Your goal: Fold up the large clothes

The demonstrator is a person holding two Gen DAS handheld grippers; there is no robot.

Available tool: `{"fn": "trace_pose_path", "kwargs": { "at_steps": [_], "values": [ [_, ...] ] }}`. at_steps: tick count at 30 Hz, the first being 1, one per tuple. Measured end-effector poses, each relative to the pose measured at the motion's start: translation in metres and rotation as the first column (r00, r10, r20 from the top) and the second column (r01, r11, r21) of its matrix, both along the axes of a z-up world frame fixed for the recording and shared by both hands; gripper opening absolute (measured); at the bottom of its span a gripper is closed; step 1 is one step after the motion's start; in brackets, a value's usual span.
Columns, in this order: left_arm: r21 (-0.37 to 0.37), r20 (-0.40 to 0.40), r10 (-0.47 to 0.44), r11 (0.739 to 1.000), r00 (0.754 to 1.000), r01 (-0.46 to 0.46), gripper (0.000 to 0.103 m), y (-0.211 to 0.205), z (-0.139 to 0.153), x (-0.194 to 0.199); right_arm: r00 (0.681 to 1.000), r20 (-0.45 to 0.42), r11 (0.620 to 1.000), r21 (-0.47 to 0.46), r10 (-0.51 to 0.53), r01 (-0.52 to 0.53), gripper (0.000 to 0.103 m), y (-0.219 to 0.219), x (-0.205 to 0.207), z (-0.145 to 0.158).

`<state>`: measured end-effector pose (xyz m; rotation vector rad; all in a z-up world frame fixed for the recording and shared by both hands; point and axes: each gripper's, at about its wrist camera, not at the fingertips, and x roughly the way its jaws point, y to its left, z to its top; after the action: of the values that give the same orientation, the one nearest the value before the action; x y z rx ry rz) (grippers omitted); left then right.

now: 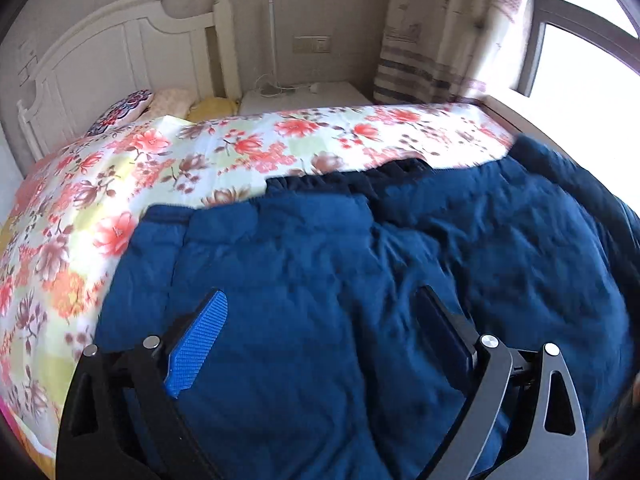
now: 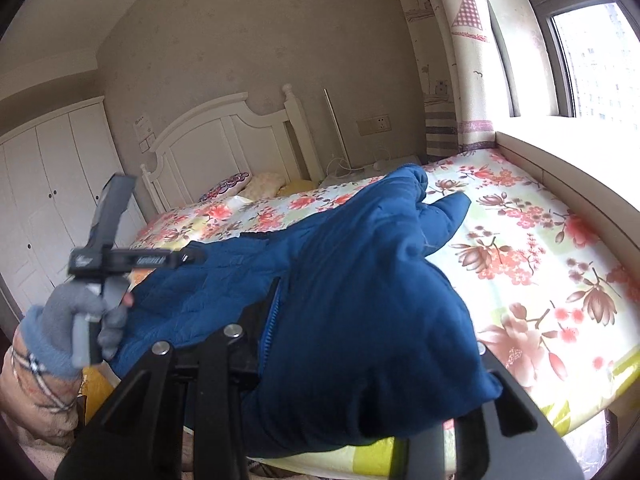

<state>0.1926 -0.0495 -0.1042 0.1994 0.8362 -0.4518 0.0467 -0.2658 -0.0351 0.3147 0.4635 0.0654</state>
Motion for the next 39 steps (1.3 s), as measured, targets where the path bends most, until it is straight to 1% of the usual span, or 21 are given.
{"fn": "trace_pose_path", "kwargs": {
  "at_steps": [2,3,5,6,8,10,12,14,16,17,18,20,21,23,26,30,31,32,33,35,39],
  "values": [
    [0.024,-0.02,-0.134,0.991,0.991,0.135,0.092,-0.003,-0.024,-0.043,1.0,0.021,0.999,-0.034,0.021,-0.02,0.034,0.012,0.006,0.014],
    [0.091,0.021,-0.164,0.983,0.986,0.162,0.092,-0.003,-0.041,-0.067,0.998,0.03,0.997,-0.054,0.052,-0.05,0.034,0.022,0.011,0.021],
    [0.115,0.121,-0.178,0.98,0.977,0.164,0.092,0.011,-0.049,-0.093,0.992,0.063,0.983,-0.155,0.108,-0.097,0.034,0.056,0.02,0.041],
    [0.089,0.111,-0.197,0.978,0.974,0.188,0.092,0.023,-0.045,-0.1,0.987,0.078,0.971,-0.205,0.141,-0.122,0.034,0.073,0.024,0.049],
    [-0.038,0.084,-0.189,0.981,0.978,0.193,0.092,0.06,-0.028,-0.104,0.971,0.102,0.935,-0.306,0.218,-0.178,0.034,0.115,0.036,0.067],
    [-0.161,0.136,-0.093,0.98,0.986,0.114,0.092,0.113,-0.002,-0.105,0.951,0.088,0.882,-0.405,0.298,-0.239,0.034,0.163,0.052,0.075],
    [-0.21,0.186,0.038,0.978,0.982,0.002,0.092,0.166,0.018,-0.1,0.927,0.046,0.814,-0.496,0.372,-0.302,0.034,0.216,0.068,0.073],
    [-0.226,0.213,0.23,0.957,0.95,-0.181,0.092,0.22,0.033,-0.089,0.898,-0.021,0.721,-0.588,0.44,-0.367,0.034,0.273,0.08,0.058],
    [-0.268,0.192,0.341,0.92,0.92,-0.285,0.092,0.257,0.041,-0.082,0.855,-0.118,0.59,-0.675,0.505,-0.442,0.034,0.331,0.09,0.028],
    [-0.299,0.188,0.373,0.903,0.909,-0.309,0.092,0.27,0.045,-0.081,0.833,-0.18,0.522,-0.705,0.523,-0.48,0.035,0.355,0.093,0.007],
    [-0.316,0.19,0.4,0.89,0.896,-0.33,0.092,0.281,0.048,-0.08,0.804,-0.278,0.413,-0.743,0.526,-0.527,0.036,0.385,0.095,-0.024],
    [-0.305,0.204,0.409,0.89,0.89,-0.339,0.092,0.286,0.052,-0.075,0.825,-0.273,0.222,-0.878,0.494,-0.423,0.04,0.419,0.079,-0.064],
    [-0.303,0.206,0.398,0.895,0.894,-0.328,0.092,0.288,0.054,-0.07,0.832,-0.258,0.179,-0.905,0.491,-0.386,0.039,0.428,0.073,-0.07],
    [-0.291,0.207,0.357,0.911,0.911,-0.291,0.092,0.281,0.059,-0.063,0.824,-0.256,0.2,-0.894,0.505,-0.401,0.037,0.425,0.071,-0.067],
    [-0.237,0.245,0.247,0.953,0.938,-0.189,0.092,0.247,0.076,-0.038,0.811,-0.169,0.293,-0.876,0.56,-0.384,0.028,0.4,0.068,-0.052],
    [-0.202,0.278,0.148,0.975,0.949,-0.093,0.092,0.201,0.099,-0.019,0.786,0.0,0.458,-0.813,0.618,-0.36,0.024,0.362,0.056,-0.017],
    [-0.2,0.283,0.137,0.976,0.949,-0.081,0.092,0.195,0.102,-0.015,0.778,0.032,0.472,-0.81,0.628,-0.347,0.024,0.356,0.052,-0.011],
    [-0.201,0.288,0.124,0.977,0.949,-0.066,0.092,0.188,0.107,-0.012,0.769,0.039,0.461,-0.82,0.638,-0.341,0.024,0.354,0.047,-0.008],
    [-0.201,0.294,0.109,0.978,0.95,-0.05,0.092,0.181,0.112,-0.01,0.759,0.017,0.424,-0.837,0.651,-0.345,0.024,0.357,0.045,-0.01],
    [-0.18,0.299,0.081,0.983,0.951,-0.027,0.094,0.166,0.119,-0.008,0.73,-0.076,0.299,-0.88,0.68,-0.37,0.026,0.371,0.045,-0.03],
    [-0.121,0.283,0.031,0.993,0.959,0.004,0.096,0.14,0.116,0.002,0.732,-0.168,0.135,-0.932,0.66,-0.336,0.033,0.392,0.04,-0.067]
  ]
}}
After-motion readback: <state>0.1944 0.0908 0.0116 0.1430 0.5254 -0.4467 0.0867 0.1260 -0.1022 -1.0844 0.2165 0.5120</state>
